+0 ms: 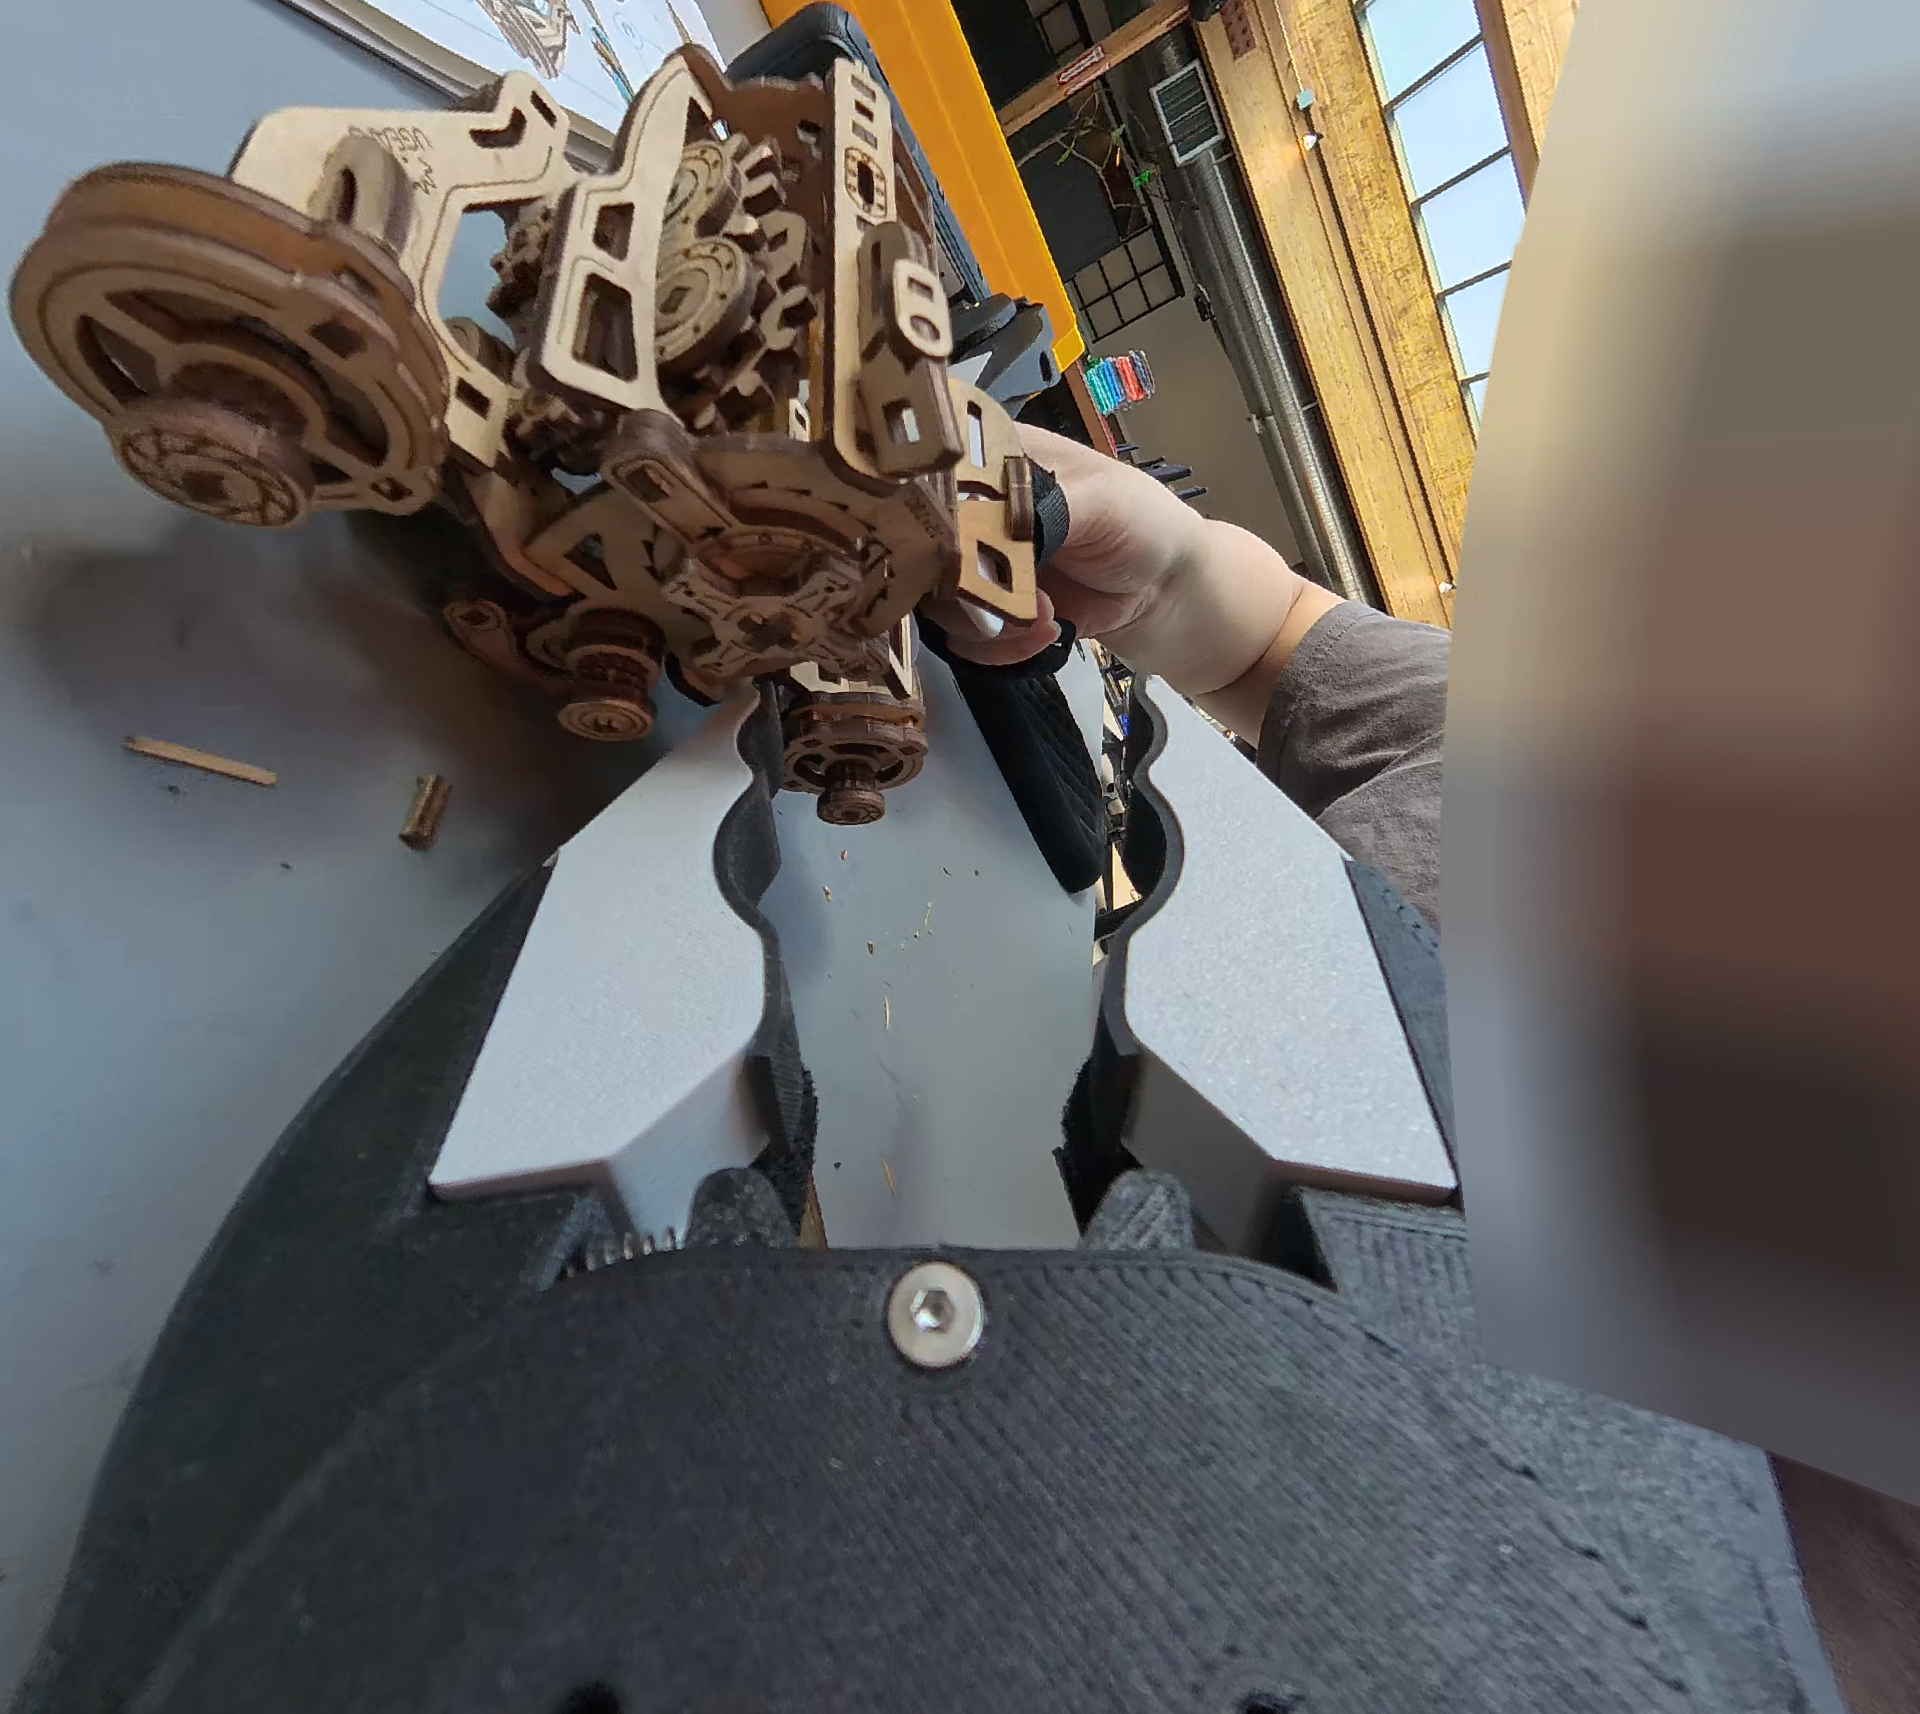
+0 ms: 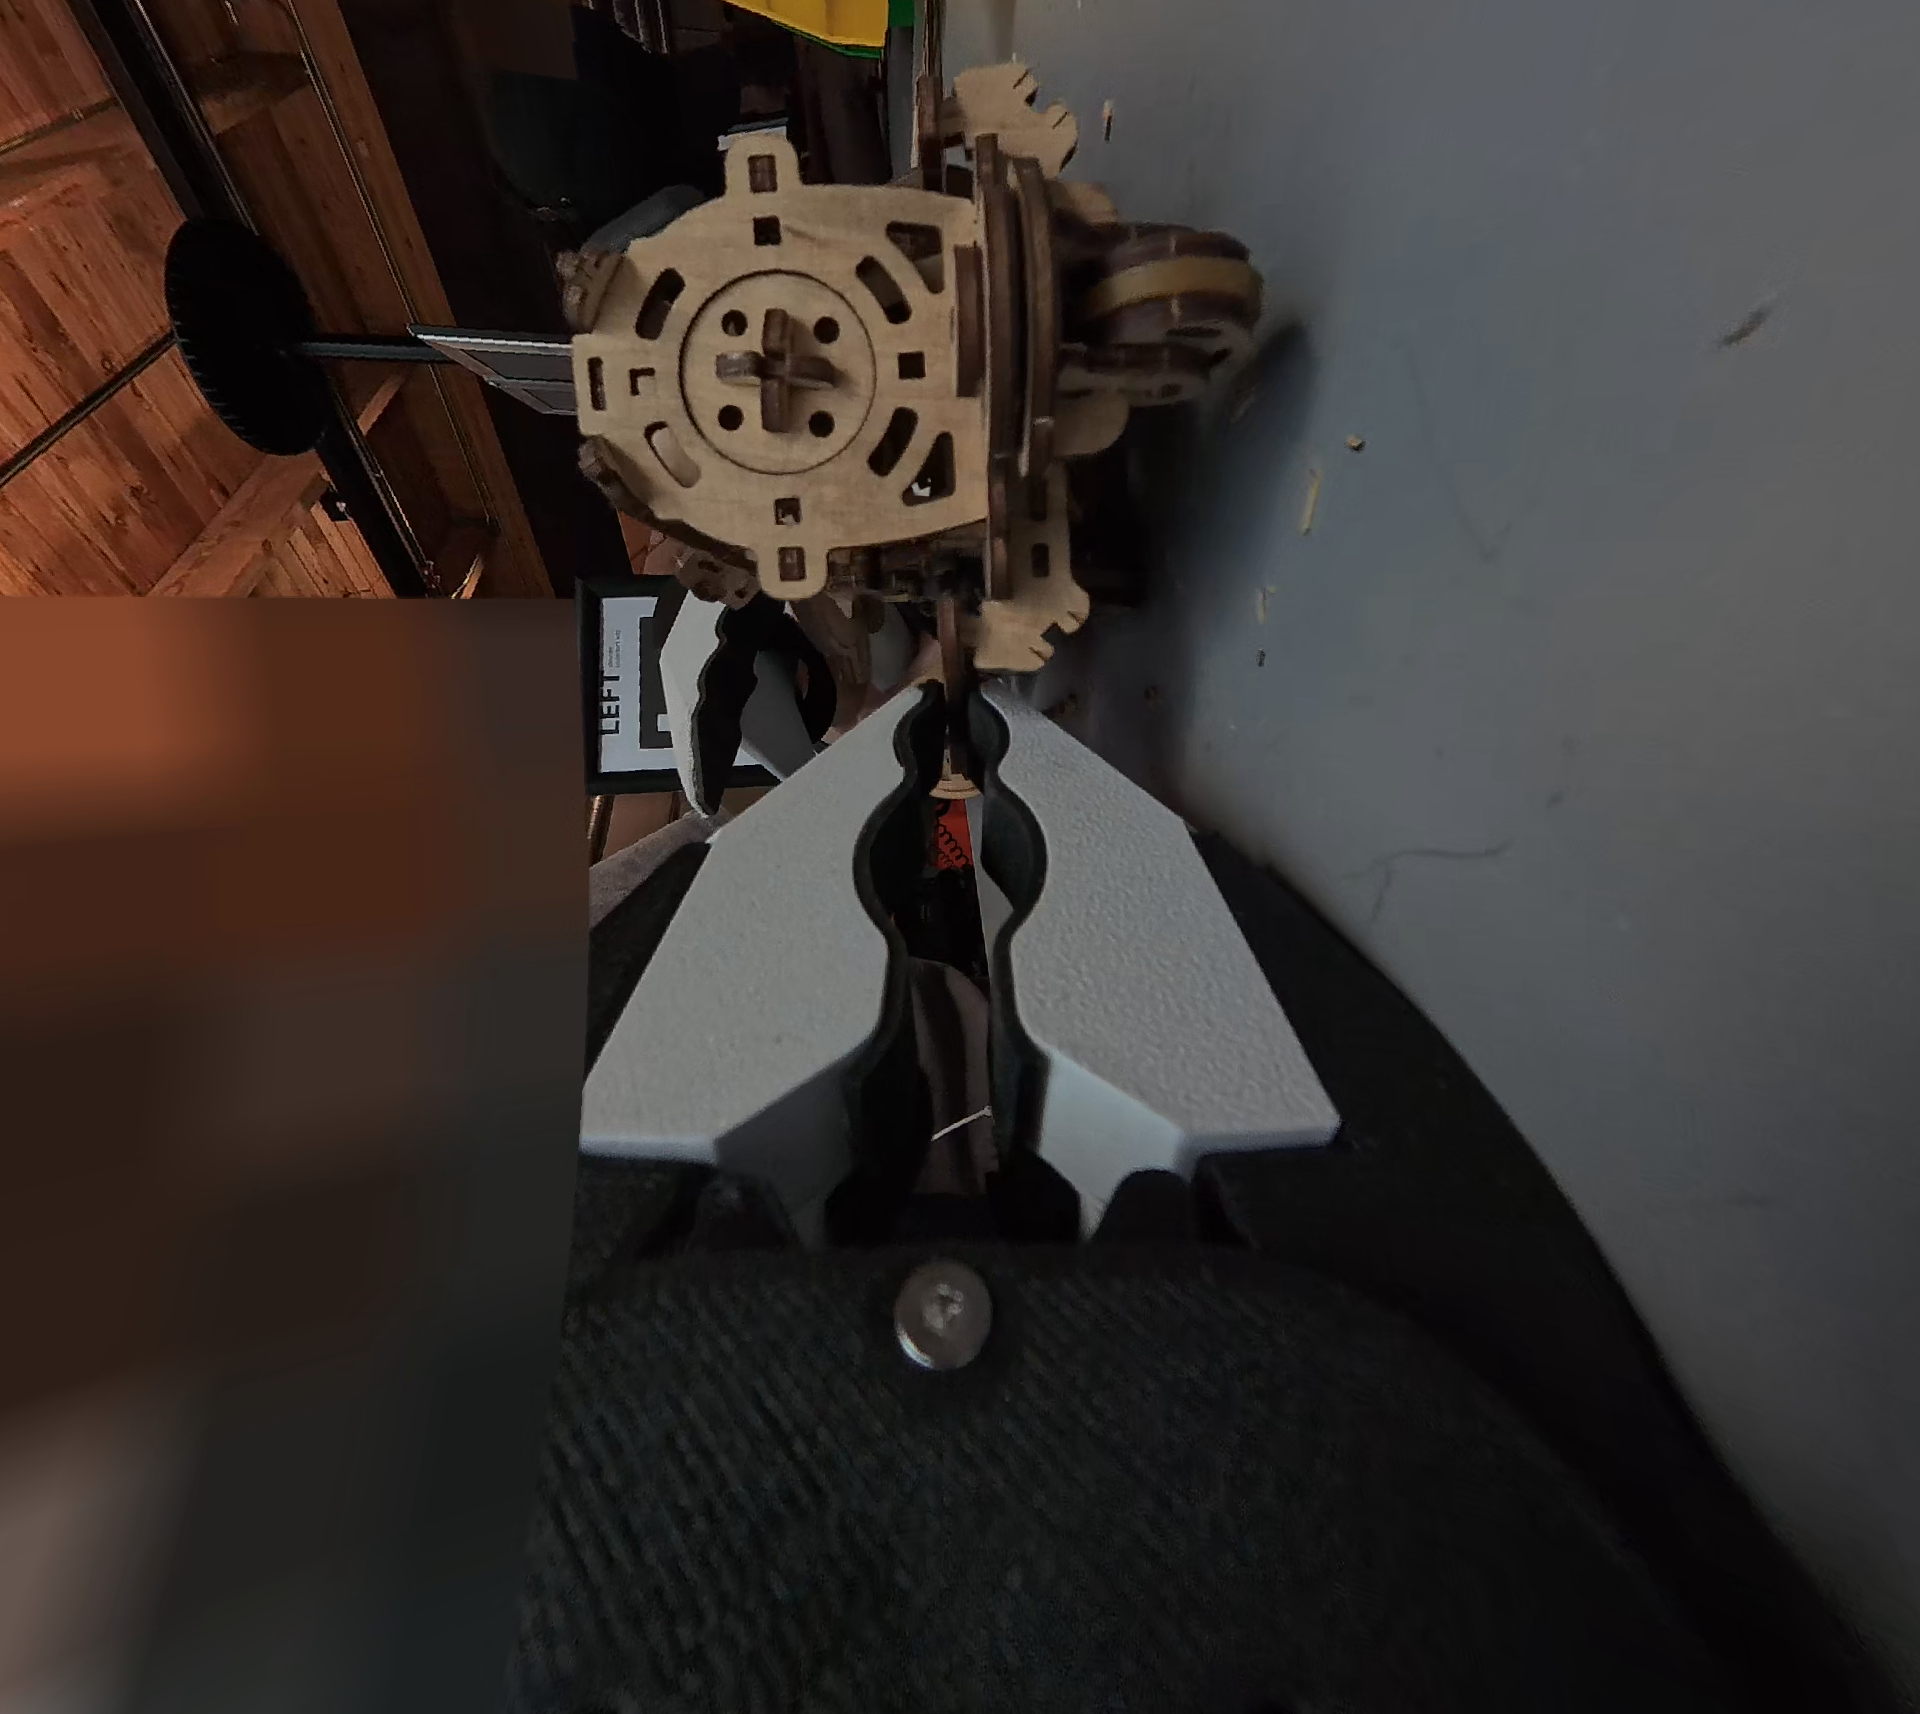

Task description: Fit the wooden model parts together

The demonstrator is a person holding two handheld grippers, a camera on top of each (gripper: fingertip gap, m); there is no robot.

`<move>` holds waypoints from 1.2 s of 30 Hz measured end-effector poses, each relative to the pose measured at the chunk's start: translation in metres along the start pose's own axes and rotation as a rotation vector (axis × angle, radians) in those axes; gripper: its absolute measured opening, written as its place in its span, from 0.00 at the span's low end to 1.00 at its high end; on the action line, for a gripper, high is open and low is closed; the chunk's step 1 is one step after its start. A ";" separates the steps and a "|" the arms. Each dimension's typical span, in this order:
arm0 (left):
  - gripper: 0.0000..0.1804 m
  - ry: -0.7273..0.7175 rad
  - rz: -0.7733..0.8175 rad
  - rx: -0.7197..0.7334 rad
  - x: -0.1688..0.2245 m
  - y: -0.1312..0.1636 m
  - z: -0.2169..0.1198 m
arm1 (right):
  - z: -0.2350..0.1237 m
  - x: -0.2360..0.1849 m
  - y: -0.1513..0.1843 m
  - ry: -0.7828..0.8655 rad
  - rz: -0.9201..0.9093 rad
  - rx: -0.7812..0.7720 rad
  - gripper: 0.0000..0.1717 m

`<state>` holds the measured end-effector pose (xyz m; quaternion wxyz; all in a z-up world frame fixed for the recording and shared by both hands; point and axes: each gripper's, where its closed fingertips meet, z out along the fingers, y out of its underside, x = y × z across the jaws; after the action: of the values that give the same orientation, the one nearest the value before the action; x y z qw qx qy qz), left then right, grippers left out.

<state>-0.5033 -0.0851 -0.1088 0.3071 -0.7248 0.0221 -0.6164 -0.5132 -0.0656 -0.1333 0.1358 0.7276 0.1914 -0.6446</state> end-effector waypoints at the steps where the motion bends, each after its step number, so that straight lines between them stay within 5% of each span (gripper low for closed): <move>1: 0.35 -0.001 -0.002 -0.002 0.000 0.000 0.000 | 0.000 0.000 0.000 0.000 -0.001 -0.001 0.01; 26: 0.32 0.014 -0.053 0.012 -0.002 -0.002 0.002 | -0.003 0.001 -0.001 0.006 -0.008 -0.002 0.02; 36: 0.13 -0.095 -0.092 0.014 -0.020 -0.003 0.003 | -0.004 0.002 -0.001 0.013 -0.006 0.002 0.02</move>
<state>-0.5067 -0.0732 -0.1248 0.2841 -0.7513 -0.0301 -0.5949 -0.5103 -0.0629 -0.1344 0.1321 0.7313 0.1939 -0.6405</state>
